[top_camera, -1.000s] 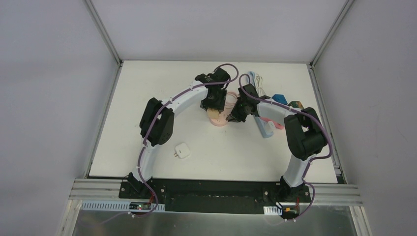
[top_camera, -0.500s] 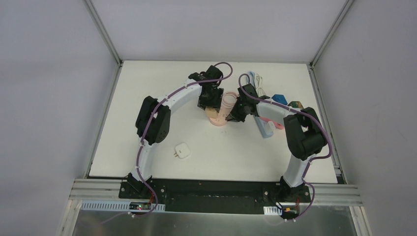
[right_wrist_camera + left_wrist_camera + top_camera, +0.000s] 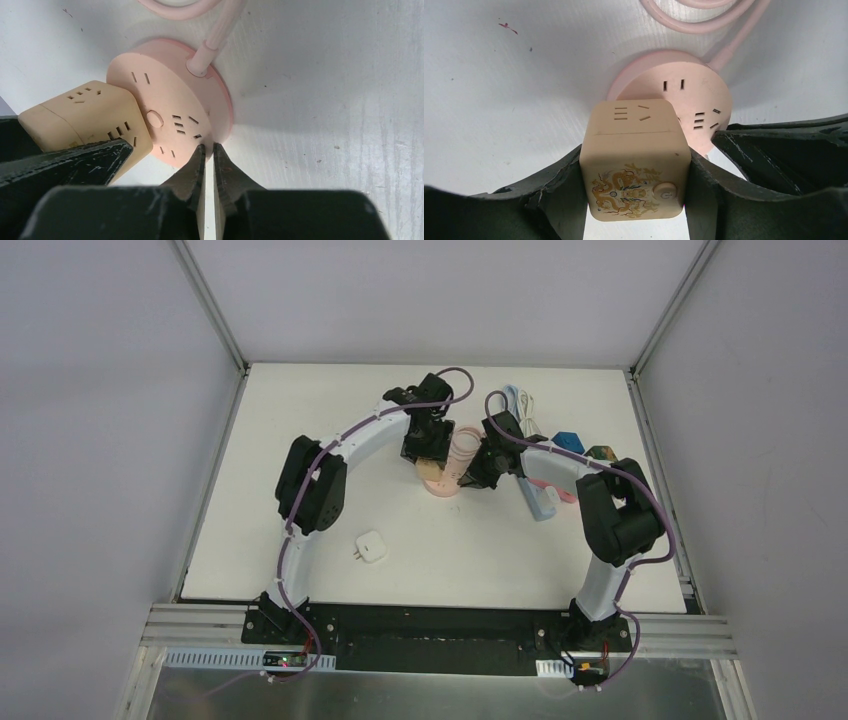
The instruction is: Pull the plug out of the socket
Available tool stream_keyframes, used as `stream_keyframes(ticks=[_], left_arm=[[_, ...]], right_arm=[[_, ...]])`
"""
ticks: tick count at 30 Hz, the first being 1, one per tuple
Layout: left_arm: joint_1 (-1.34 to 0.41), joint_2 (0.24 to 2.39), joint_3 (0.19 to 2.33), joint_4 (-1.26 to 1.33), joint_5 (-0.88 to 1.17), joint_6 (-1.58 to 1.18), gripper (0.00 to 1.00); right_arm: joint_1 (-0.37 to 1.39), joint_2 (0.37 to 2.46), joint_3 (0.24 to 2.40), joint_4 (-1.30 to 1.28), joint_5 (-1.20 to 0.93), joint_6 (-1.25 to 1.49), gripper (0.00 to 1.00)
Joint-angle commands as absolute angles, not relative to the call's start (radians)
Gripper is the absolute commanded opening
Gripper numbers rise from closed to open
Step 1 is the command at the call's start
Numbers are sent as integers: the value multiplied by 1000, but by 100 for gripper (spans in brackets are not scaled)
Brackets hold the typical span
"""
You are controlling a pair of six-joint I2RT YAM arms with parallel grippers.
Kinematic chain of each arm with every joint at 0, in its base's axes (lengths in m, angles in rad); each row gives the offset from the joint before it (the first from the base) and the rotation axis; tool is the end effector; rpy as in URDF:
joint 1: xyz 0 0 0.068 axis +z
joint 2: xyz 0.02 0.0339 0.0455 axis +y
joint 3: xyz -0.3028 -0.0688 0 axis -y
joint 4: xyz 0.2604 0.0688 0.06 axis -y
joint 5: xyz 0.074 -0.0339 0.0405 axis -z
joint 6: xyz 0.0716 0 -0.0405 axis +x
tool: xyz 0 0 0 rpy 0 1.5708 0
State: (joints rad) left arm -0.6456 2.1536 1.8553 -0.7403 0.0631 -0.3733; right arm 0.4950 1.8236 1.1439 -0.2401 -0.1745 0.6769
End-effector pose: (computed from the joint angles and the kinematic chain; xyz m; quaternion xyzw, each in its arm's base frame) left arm 0.4182 -0.3207 0.2218 0.1391 0.9543 -0.1548 0.2146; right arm 0.3668 0.2121 0.1747 0.0580 0.9425 0.2450 0.2198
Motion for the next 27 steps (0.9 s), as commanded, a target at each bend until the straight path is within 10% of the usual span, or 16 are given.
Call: stream_keyframes(ticks=[1,7,27], left_arm=[[-597,2092,1803,-718,411,-365,0],[-608,2099,1711,-503,544,-590,0],[-794,2159,1883,-833,-78,-461,0]], right_arm=[[519,1894,1098,-302,-116,672,0],[521,1917,1114,-302,-117,672,0],[538,1955,1114,-269,-93,691,0]])
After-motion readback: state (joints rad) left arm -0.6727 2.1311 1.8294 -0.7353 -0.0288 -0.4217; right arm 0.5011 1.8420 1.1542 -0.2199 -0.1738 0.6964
